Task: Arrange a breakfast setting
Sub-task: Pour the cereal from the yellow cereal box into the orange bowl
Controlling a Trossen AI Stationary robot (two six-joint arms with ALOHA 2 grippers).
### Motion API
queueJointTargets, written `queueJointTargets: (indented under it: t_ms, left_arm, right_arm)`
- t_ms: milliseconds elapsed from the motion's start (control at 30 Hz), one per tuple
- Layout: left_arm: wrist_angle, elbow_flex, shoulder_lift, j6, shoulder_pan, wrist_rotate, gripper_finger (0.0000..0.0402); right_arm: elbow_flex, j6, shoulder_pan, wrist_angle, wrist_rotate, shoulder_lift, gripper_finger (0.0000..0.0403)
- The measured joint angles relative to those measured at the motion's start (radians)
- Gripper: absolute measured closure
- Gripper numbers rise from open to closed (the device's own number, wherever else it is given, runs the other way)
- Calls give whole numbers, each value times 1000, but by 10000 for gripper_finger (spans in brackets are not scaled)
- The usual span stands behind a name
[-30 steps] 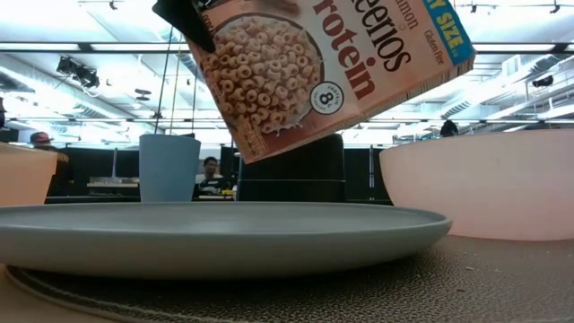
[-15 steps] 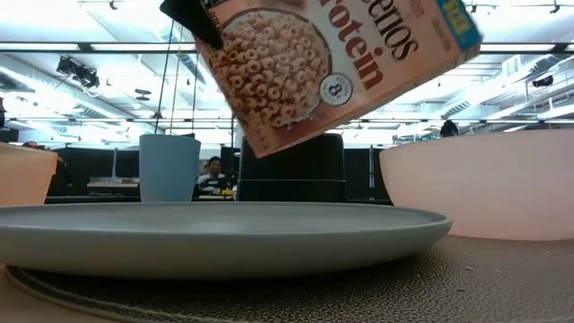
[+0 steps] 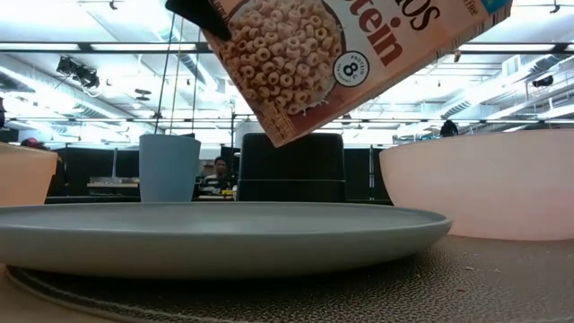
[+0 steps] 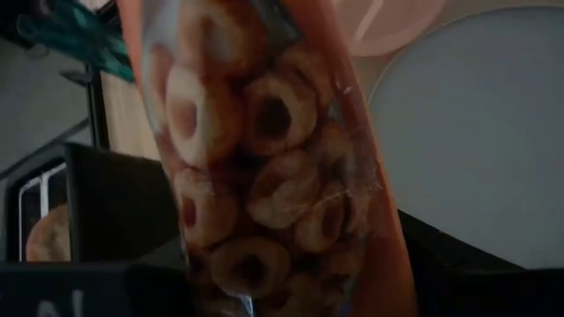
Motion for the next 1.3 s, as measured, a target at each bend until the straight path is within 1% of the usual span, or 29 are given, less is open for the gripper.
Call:
queueJointTargets:
  t_ms: [100,267,467,567,667,800,900,1000,1100,1200,1300]
  left_arm:
    - [10,0,0,14,-2,3,189]
    - [12,0,0,25,-2,7,189]
    - [8,1,0,16,-2,17,189]
    - [9,1,1,7,-2,28,189]
    - [0,0,1,-2,-10,27,189]
    - [-29,-1,-3,-2,-22,17,189]
    - [-55,-2,-2,-5,-20,15,189]
    - [-48,-2,-2,-17,-19,18,189]
    - [-51,-2,-2,-33,-20,23,189]
    - [-62,-2,-2,-62,-25,27,189]
    - [-66,-2,-1,-77,-35,18,189]
  right_arm:
    - [0,25,5,-11,-53,-23,396]
    - [0,-2,6,-3,-142,-42,398]
    - [0,-8,6,-11,-220,-41,398]
    - [0,-3,6,-11,-219,-38,396]
    - [0,41,6,-21,-158,-39,386]
    - [0,58,14,-36,-163,-48,347]
    - [0,59,28,-34,-147,-58,305]
    - [0,65,48,-36,-133,-74,260]
    - [0,54,76,-35,-90,-101,221]
    - [0,27,102,-36,-44,-133,195]
    - [0,-13,135,-35,-1,-176,183]
